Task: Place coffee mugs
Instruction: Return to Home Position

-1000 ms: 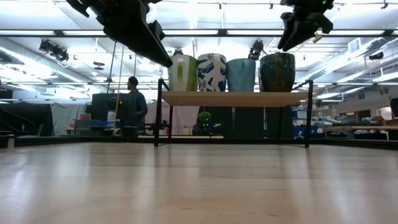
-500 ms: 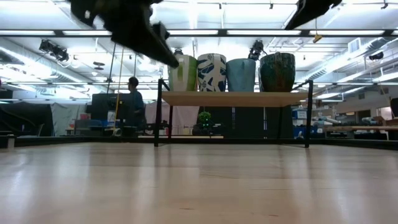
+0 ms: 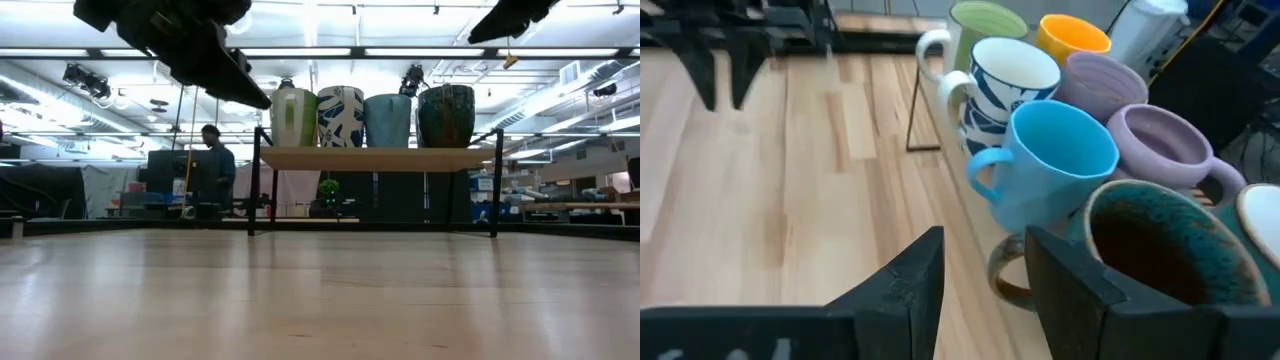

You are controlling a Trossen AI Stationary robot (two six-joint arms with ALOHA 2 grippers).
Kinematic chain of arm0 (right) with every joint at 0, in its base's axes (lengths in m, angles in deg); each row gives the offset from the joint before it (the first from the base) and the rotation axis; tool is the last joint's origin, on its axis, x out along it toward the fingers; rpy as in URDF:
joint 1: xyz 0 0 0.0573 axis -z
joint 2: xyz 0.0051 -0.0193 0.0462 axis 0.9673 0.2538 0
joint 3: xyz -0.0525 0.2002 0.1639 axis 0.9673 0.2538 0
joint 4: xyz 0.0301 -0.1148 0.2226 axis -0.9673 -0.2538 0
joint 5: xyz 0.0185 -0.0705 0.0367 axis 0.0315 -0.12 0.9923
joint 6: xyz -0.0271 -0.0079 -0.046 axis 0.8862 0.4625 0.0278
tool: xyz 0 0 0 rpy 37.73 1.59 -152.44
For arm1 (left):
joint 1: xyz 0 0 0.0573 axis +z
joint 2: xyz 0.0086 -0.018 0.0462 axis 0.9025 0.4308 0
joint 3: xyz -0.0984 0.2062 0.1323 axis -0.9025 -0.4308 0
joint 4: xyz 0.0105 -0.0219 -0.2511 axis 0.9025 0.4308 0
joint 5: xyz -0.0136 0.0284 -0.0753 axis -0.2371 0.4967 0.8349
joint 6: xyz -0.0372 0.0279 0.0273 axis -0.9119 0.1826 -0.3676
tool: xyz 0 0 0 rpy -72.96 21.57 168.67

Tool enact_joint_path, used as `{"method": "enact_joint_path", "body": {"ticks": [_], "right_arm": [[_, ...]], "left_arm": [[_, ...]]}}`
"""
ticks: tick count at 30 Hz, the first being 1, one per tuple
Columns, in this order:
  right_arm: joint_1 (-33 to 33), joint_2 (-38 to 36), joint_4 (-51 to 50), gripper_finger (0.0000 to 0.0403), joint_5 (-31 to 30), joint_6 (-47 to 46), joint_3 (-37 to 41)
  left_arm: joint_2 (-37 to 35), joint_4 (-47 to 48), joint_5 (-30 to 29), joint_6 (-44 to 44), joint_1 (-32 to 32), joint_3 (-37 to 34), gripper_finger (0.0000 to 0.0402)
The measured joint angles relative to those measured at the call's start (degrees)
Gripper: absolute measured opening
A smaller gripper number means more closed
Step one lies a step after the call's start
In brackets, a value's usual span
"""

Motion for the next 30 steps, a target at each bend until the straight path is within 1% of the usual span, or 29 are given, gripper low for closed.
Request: {"method": "enact_joint_path", "body": {"ticks": [6, 12, 16, 20, 30], "right_arm": [[-0.56, -4.32, 6.08, 0.0145, -0.07, -3.38, 6.61], [-0.56, -8.10, 8.74, 0.0145, -0.05, -6.00, 10.81], [-0.56, -10.79, 10.80, 0.0145, 0.50, -7.60, 13.21], [-0.58, -13.63, 14.12, 0.0145, 2.52, -9.34, 15.96], [-0.63, -19.49, 20.77, 0.0145, 3.93, -13.45, 22.12]], "left_arm": [[-6.33, 0.29, -0.04, -0.35, 2.16, -3.00, 0.0116], [-12.23, 0.68, -0.04, -2.73, 3.78, -5.81, 0.0116], [-15.18, 0.88, -0.04, -3.31, 4.35, -7.37, 0.0116], [-18.03, 0.70, -0.27, -4.03, 4.32, -8.56, 0.0116], [-23.20, 5.14, -2.25, -4.29, 4.32, -8.71, 0.0116]]}}
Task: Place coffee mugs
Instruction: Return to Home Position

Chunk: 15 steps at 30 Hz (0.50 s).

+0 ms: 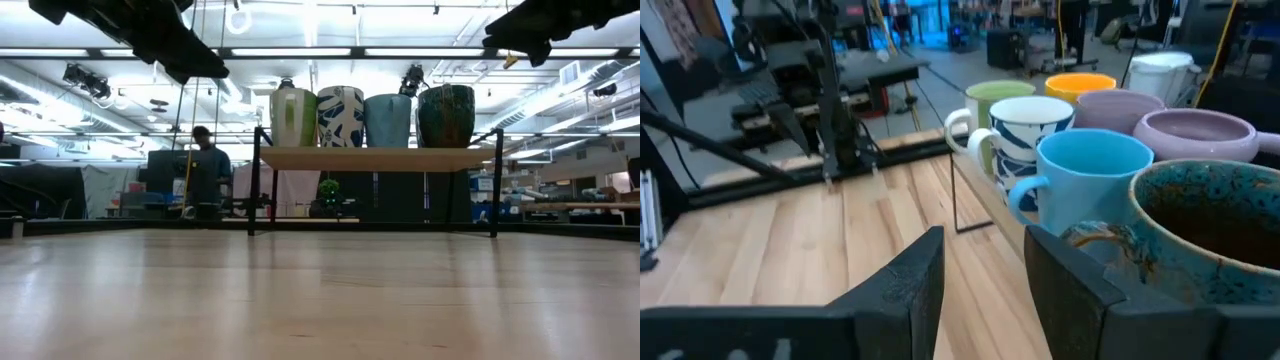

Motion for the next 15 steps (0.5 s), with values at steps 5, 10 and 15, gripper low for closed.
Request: {"method": "enact_joint_path", "body": {"ticks": [5, 10, 15], "right_arm": [[0.00, -2.41, 4.44, 0.0145, 0.00, -0.21, 3.95], [0.00, -4.11, 9.52, 0.0145, 0.20, -0.68, 8.77], [0.00, -5.43, 12.97, 0.0145, 0.95, -0.67, 12.08]], "left_arm": [[-0.44, 0.44, -0.02, -0.61, 0.00, -0.01, 0.0116], [-0.43, -1.43, -0.03, -2.26, 0.00, -2.68, 0.0116], [-0.55, -3.65, -0.75, -3.06, 0.00, -5.86, 0.0116]]}}
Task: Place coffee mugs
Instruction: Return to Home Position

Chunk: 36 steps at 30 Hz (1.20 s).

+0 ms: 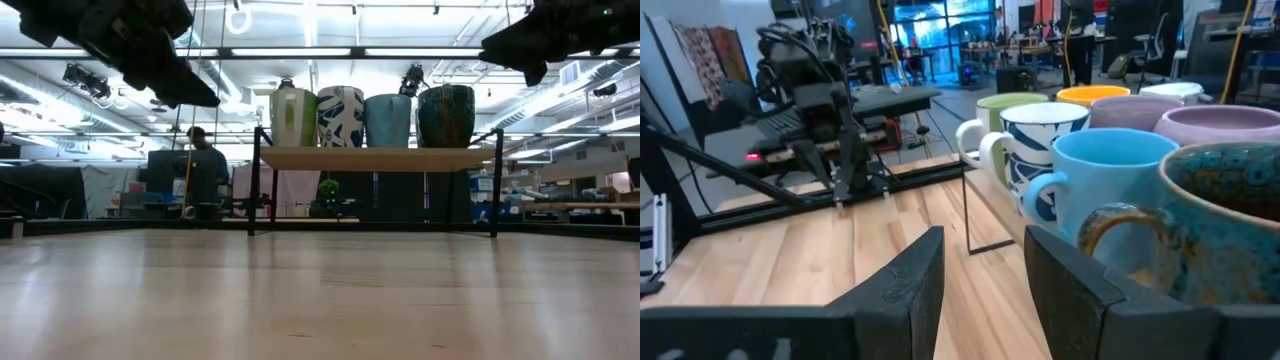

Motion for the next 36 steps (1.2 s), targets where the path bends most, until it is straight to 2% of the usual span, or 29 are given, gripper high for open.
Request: {"method": "enact_joint_path", "body": {"ticks": [7, 12, 19, 28, 36], "right_arm": [[0.02, -2.23, 1.10, 0.0145, -1.19, 1.17, 3.33], [0.02, -3.88, 3.47, 0.0145, -1.43, 1.07, 6.29], [0.02, -7.25, 6.22, 0.0145, -2.50, 0.32, 8.33], [0.02, -11.13, 15.68, 0.0145, -1.73, 1.55, 16.31], [0.02, -11.69, 20.73, 0.0145, -1.02, -1.87, 21.13]], "left_arm": [[-5.04, 1.22, -0.32, 4.64, 0.31, -2.87, 0.0116], [-12.69, 1.86, -0.35, 6.43, 2.28, -5.74, 0.0116], [-23.98, 1.72, -0.14, 3.36, 2.95, -10.22, 0.0116], [-36.57, 1.46, -0.10, -0.26, 2.95, -17.67, 0.0116], [-43.84, 3.19, -0.33, -3.02, 2.95, -20.92, 0.0116]]}}
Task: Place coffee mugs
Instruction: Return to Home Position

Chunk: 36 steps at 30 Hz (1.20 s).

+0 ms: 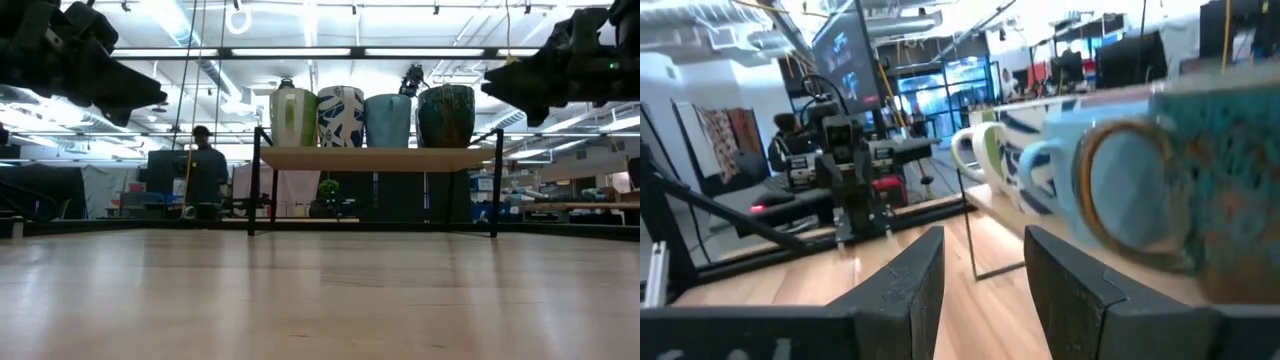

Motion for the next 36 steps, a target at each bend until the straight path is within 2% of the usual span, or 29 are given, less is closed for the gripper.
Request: {"method": "enact_joint_path", "body": {"ticks": [9, 16, 24, 28, 32, 36], "right_arm": [[0.00, 0.17, -0.89, 0.0145, 0.35, -6.62, 1.64], [0.00, 0.17, 1.56, 0.0145, -0.66, -2.39, 1.64], [0.00, 0.15, 3.38, 0.0145, -0.43, -1.01, 1.62], [0.00, 0.16, 3.38, 0.0145, -0.43, -0.96, 1.62], [0.00, 0.16, 3.39, 0.0145, -0.43, -0.87, 1.62], [0.00, 0.15, 3.37, 0.0146, -0.41, -0.87, 1.62]], "left_arm": [[-2.05, 0.97, -0.02, 0.25, -0.02, -0.30, 0.0116], [-2.01, -0.12, -1.20, 4.25, -0.02, -0.33, 0.0116], [-2.00, -1.68, -6.99, 6.52, 0.00, -0.30, 0.0116], [-2.01, -1.68, -6.80, 6.05, 0.00, -0.30, 0.0116], [-2.01, -1.84, -4.14, 5.44, 0.00, -0.50, 0.0116], [-2.03, -10.62, -0.71, 5.68, -0.02, -5.78, 0.0116]]}}
